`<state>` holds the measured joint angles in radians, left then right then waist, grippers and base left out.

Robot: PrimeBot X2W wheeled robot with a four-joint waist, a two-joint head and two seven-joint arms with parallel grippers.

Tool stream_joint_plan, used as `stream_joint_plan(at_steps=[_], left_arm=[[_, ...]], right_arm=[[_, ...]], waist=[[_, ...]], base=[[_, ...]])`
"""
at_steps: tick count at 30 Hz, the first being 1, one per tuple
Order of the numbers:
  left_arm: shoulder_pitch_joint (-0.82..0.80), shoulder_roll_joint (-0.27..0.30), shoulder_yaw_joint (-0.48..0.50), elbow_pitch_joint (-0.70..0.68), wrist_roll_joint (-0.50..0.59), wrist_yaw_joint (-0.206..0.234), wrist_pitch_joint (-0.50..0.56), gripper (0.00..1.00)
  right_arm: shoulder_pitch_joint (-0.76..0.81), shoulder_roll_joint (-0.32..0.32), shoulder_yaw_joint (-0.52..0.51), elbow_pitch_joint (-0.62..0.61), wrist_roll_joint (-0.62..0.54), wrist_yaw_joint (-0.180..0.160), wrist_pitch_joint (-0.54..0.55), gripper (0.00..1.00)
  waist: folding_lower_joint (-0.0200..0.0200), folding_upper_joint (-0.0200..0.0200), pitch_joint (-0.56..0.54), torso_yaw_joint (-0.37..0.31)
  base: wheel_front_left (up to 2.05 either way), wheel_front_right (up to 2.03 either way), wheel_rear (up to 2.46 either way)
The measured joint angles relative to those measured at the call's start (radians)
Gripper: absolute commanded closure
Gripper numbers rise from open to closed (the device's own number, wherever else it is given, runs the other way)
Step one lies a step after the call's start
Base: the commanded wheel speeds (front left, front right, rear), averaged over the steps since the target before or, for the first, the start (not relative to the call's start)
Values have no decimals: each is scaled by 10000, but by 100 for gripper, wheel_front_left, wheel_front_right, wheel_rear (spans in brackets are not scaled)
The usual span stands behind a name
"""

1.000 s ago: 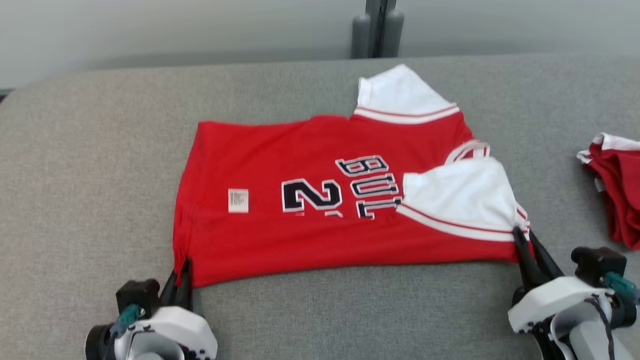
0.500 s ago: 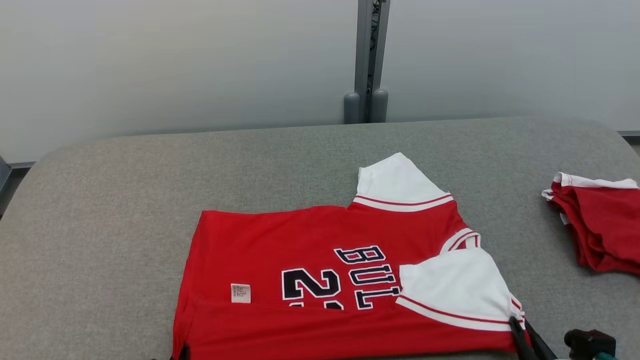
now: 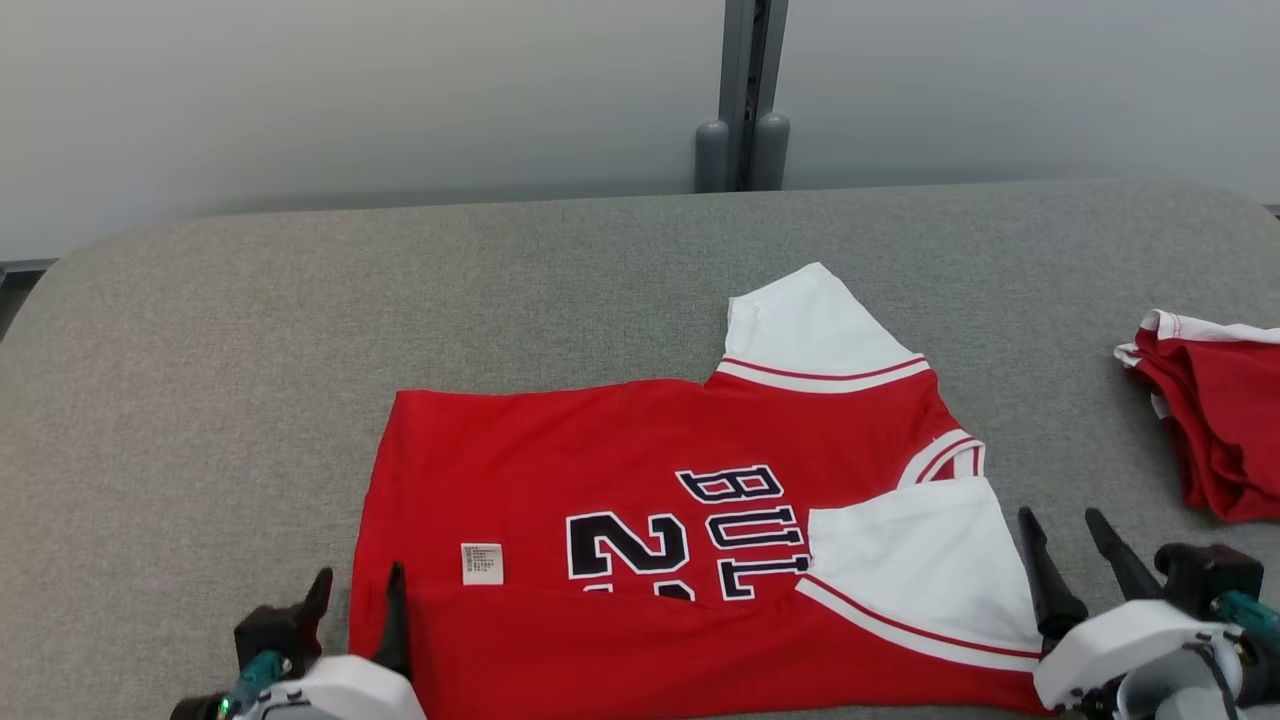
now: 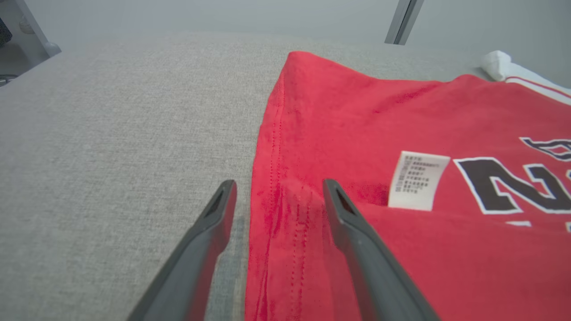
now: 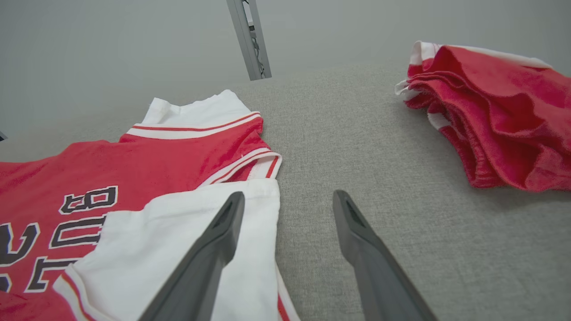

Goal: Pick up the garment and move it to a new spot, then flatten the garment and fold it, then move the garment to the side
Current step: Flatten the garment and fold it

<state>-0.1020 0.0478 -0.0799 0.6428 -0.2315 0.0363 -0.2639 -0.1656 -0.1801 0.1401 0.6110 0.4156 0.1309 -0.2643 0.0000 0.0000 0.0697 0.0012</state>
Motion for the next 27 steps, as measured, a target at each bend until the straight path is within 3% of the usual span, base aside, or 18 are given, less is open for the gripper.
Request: stream_joint_plan(at_steps=[13,27], left_arm=[[-4631,453,-144,2719,443,-236,418,0],[-6199,543,-535,4761,529,-443,527,0]], right_arm=[[-2812,-205,986,244,-207,0,0,0],[-3339,-412,1319,272,134,0,0,0]], waist=[[0,0,1337,-1],[0,0,2280,-256]], base=[[0,0,0],[0,0,0]])
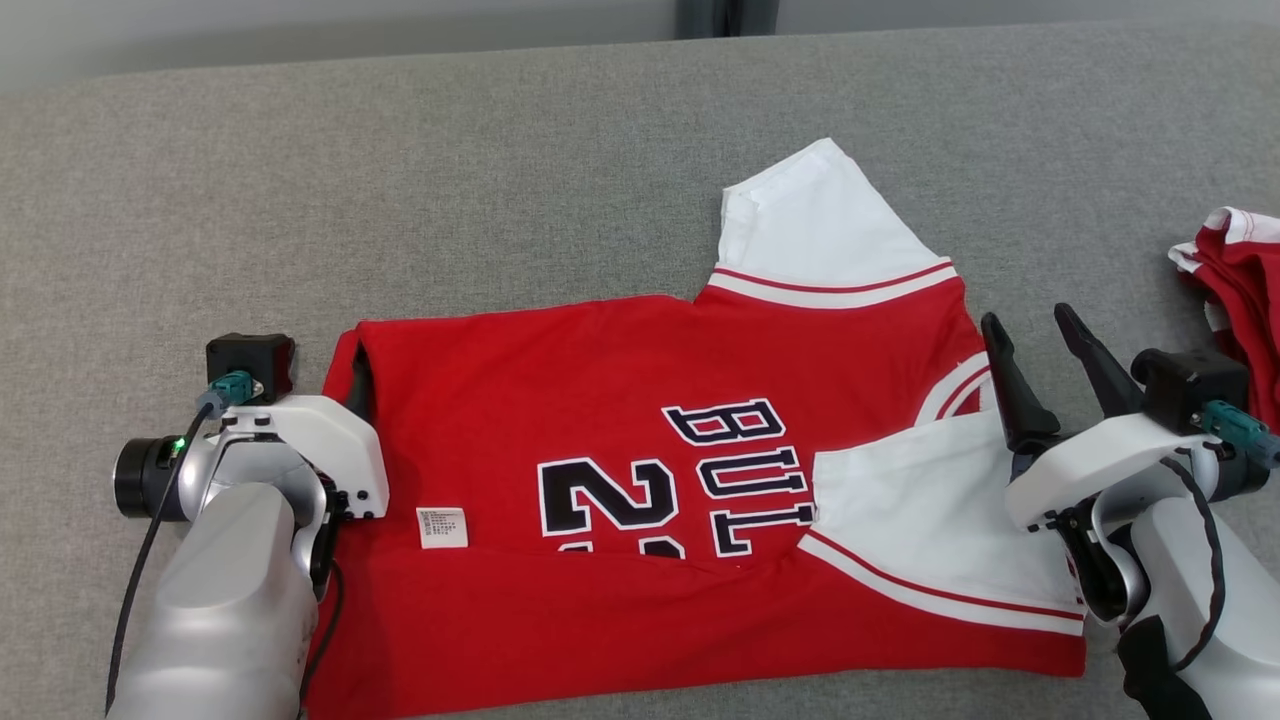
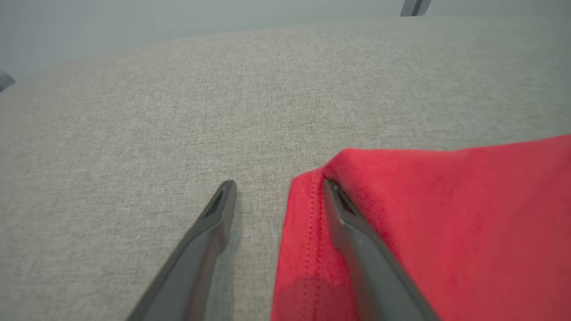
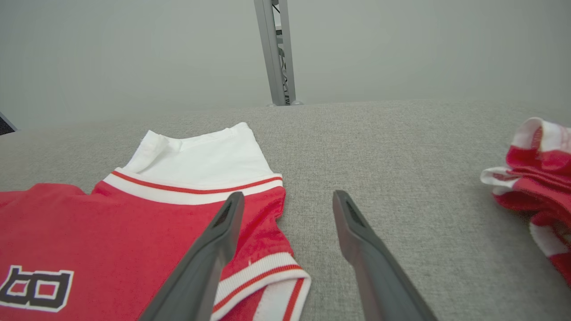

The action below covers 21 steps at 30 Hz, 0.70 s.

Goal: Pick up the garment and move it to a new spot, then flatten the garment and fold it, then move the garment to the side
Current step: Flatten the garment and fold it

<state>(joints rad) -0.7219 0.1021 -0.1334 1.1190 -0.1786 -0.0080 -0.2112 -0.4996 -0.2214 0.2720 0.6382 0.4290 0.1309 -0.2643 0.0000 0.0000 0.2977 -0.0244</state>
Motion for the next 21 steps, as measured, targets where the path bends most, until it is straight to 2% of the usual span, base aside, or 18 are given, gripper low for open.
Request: stream_joint_plan(at_steps=[7,8,9,10,15,21], left_arm=[[-415,-105,-224,577,15,-82,-140,0],[-462,-117,-255,625,15,-88,-173,21],[-515,-128,-307,708,27,-92,-176,55],[-598,-138,-343,794,31,-130,-144,100],[-886,-301,-525,982,29,-242,-136,100],[-1045,-445,-683,846,-33,-182,-366,100]], right_arm=[[-539,-82,278,-10,-75,0,0,0],[-654,-100,343,12,-77,0,0,0],[-783,-115,428,61,-75,0,2,0],[-953,-132,539,136,-73,0,2,0],[-2217,-355,1068,809,56,0,132,0],[-3940,-656,1697,1921,393,0,1212,0]], waist=[[0,0,217,12],[0,0,248,21],[0,0,274,31],[0,0,309,43],[0,0,465,216],[0,0,626,674]], base=[[0,0,0],[0,0,0],[0,0,0],[0,0,0],[0,0,0],[0,0,0]])
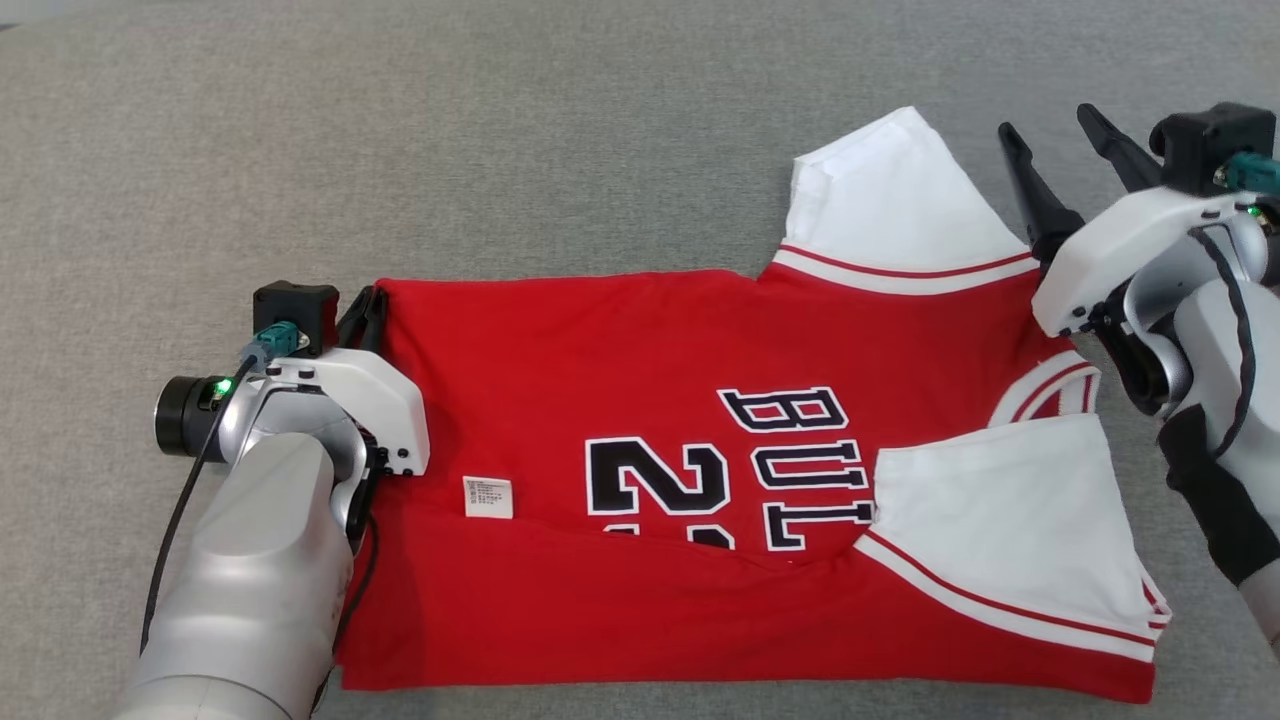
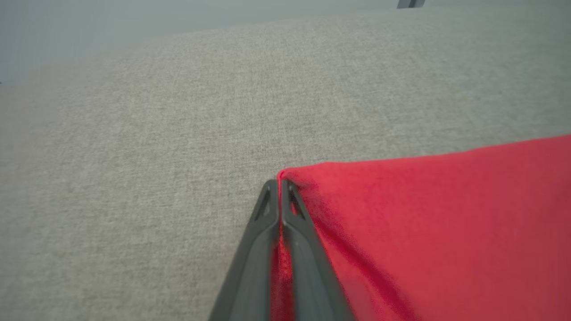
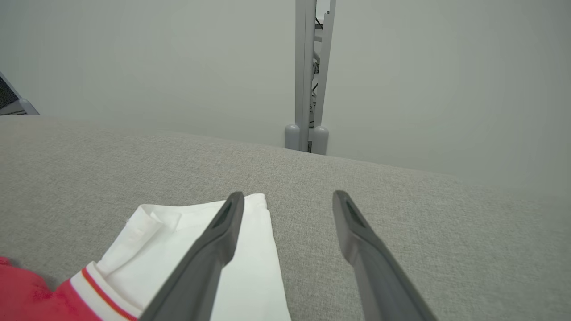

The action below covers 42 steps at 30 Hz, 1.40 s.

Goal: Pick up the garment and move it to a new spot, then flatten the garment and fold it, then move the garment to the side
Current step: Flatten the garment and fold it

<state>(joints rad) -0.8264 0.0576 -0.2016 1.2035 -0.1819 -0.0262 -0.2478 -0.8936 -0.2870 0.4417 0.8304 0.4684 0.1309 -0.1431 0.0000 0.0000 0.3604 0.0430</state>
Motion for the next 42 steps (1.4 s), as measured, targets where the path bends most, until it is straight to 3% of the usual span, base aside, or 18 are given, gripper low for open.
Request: stream_joint_plan(at_steps=[9,22,23,24,25,27,30,35,42], left_arm=[[1,-92,-397,-1264,-286,94,-125,100],[240,-100,-2230,-2832,-1919,604,-138,100],[243,-98,-2328,-2871,-1988,646,-138,100],[243,-100,-2405,-2909,-2046,709,-138,100],[243,-98,-2468,-2941,-2115,731,-138,100],[243,-102,-2535,-3020,-2194,825,-138,100],[242,-98,-2545,-3120,-2251,980,-138,100],[244,-104,-2173,-3622,-2121,1206,-136,100],[692,48,-1406,-4272,-1674,1296,-138,100]], right_arm=[[-1527,-192,780,1732,596,0,1977,0],[-2797,-316,1406,3246,848,0,3143,0],[-2861,-314,1446,3300,848,0,3143,4],[-2905,-316,1494,3352,848,0,3139,23],[-2930,-320,1530,3405,848,0,3126,52],[-3003,-326,1607,3478,849,2,3097,100],[-3070,-384,1703,3618,798,4,2767,100],[-3274,-671,1484,3973,570,2,1254,100],[-3478,-385,1104,4217,274,2,-677,100]], waist=[[0,0,296,909],[0,0,1020,1813],[0,0,1047,1847],[0,0,1068,1877],[0,0,1086,1900],[0,0,1125,1922],[0,0,1153,1915],[0,0,1149,1848],[0,0,928,1548]], base=[[0,0,0],[0,0,0],[0,0,0],[0,0,0],[0,0,0],[0,0,0],[0,0,0],[0,0,0],[0,0,0]])
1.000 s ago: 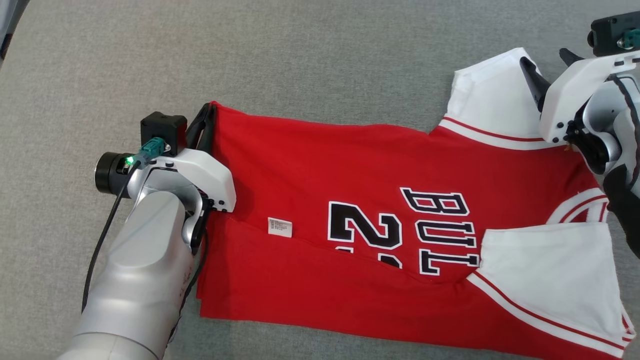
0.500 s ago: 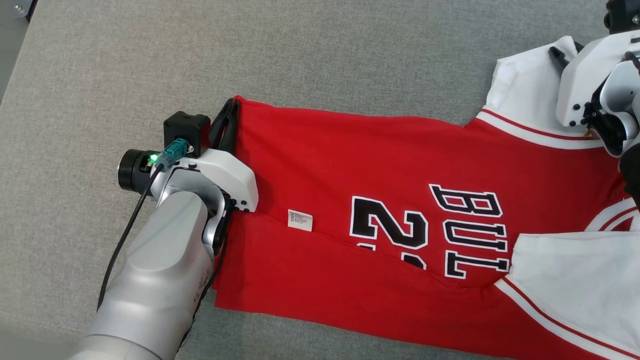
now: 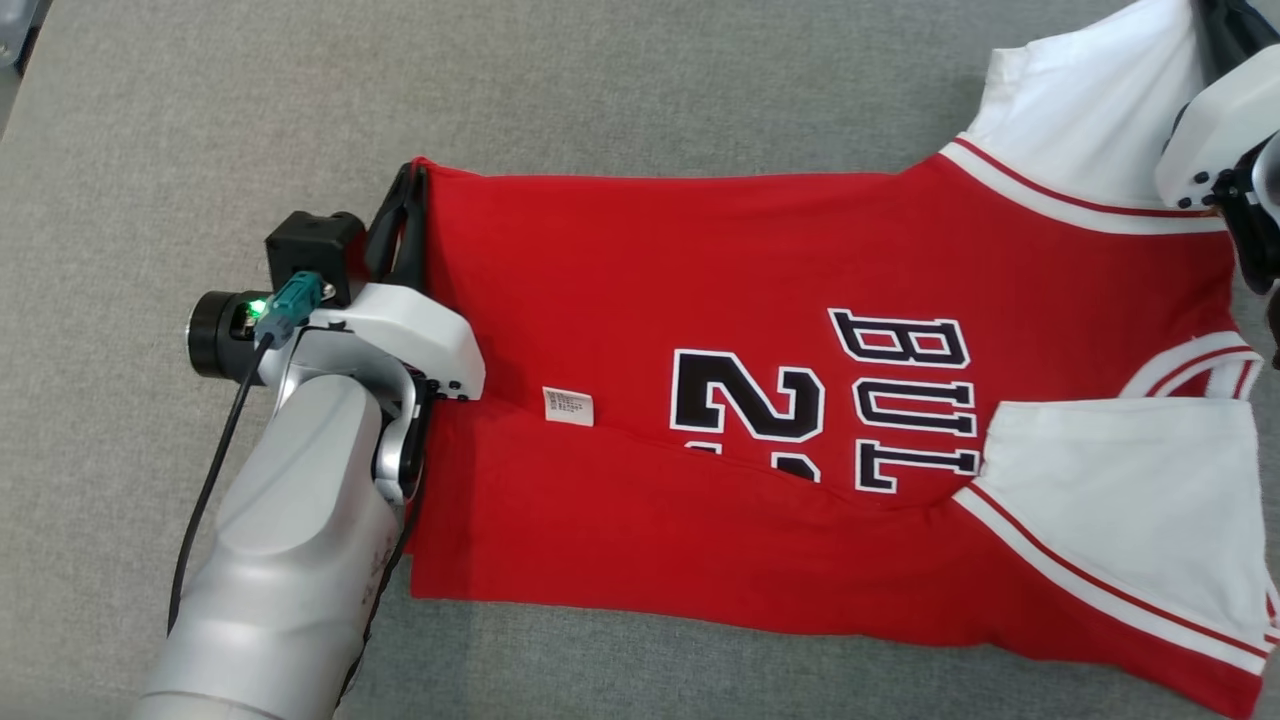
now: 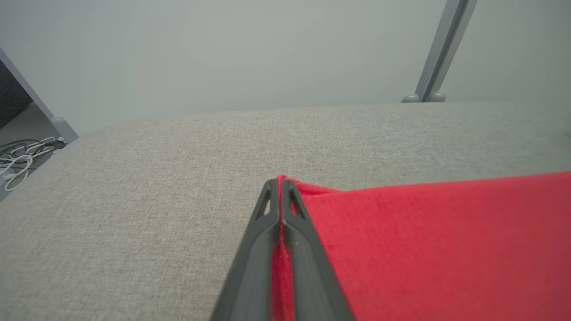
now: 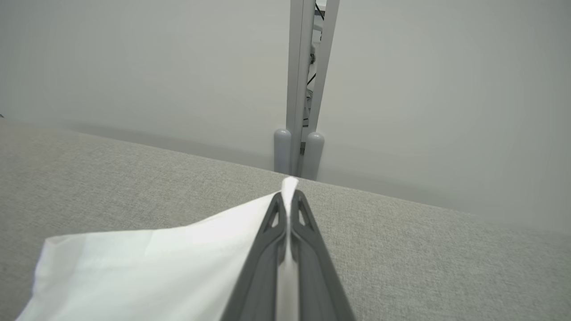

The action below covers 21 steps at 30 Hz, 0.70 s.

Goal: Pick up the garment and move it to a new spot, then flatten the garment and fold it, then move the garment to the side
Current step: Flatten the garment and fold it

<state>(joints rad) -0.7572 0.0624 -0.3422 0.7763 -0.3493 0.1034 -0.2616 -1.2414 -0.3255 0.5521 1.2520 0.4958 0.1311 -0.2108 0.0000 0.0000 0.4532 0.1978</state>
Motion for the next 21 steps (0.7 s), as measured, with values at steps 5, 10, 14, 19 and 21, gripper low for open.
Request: stream_joint_plan(at_steps=[5,10,14,19,21], left_arm=[[642,224,537,-245,418,-75,0,100],[1326,412,943,-314,694,-201,0,100],[1928,531,1229,-391,920,-313,0,100],[2635,543,1457,-322,1051,-408,0,100],[2945,546,1561,-201,1106,-447,0,100]], right_arm=[[638,383,-188,-445,249,0,-460,100],[1951,376,-280,-1858,591,-2,-495,100],[3351,270,-591,-3294,692,-2,-495,100],[4760,286,-1041,-4514,744,-2,-500,100],[5466,424,-1218,-5056,746,-2,-506,100]], waist=[[0,0,-423,-375],[0,0,-875,-767],[0,0,-1244,-1091],[0,0,-1637,-1375],[0,0,-1829,-1507]], base=[[0,0,0],[0,0,0],[0,0,0],[0,0,0],[0,0,0]])
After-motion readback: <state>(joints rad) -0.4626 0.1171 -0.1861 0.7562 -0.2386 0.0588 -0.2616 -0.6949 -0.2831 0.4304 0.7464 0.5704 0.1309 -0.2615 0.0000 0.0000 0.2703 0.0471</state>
